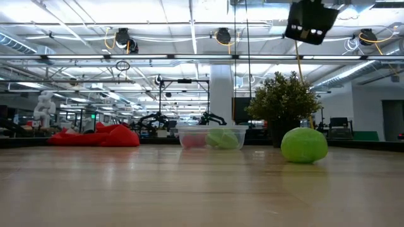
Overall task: Pick and placing Produce into tupperware
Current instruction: Put the cabbage into the bin
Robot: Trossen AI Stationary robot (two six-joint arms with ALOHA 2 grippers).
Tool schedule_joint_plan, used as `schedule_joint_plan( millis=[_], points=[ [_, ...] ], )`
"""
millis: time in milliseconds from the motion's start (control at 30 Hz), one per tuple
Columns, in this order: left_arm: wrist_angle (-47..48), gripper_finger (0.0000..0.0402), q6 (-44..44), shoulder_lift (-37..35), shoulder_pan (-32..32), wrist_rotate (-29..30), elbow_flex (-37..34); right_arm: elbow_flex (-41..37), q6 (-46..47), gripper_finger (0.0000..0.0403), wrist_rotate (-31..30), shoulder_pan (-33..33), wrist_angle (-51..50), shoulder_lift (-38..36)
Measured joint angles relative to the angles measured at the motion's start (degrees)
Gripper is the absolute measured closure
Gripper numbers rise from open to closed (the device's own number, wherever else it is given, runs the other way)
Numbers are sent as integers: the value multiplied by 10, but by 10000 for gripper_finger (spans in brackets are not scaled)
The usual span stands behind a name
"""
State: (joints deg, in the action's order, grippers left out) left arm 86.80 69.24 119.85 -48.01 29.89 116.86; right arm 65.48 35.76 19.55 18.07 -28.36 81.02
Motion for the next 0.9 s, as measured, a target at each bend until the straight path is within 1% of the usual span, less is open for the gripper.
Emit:
schedule_joint_plan(
  millis=[133,233,367,900],
  points=[
    [1,243,-12,0,4,0,0,26,-13,140,3,-1,6,-2],
    [1,243,-17,0,7,0,0,47,-26,140,7,1,41,-3],
    [1,243,-19,0,11,0,0,56,-19,140,32,4,87,-3],
    [2,243,-20,0,11,0,0,56,0,140,33,4,80,-3]
  ],
)
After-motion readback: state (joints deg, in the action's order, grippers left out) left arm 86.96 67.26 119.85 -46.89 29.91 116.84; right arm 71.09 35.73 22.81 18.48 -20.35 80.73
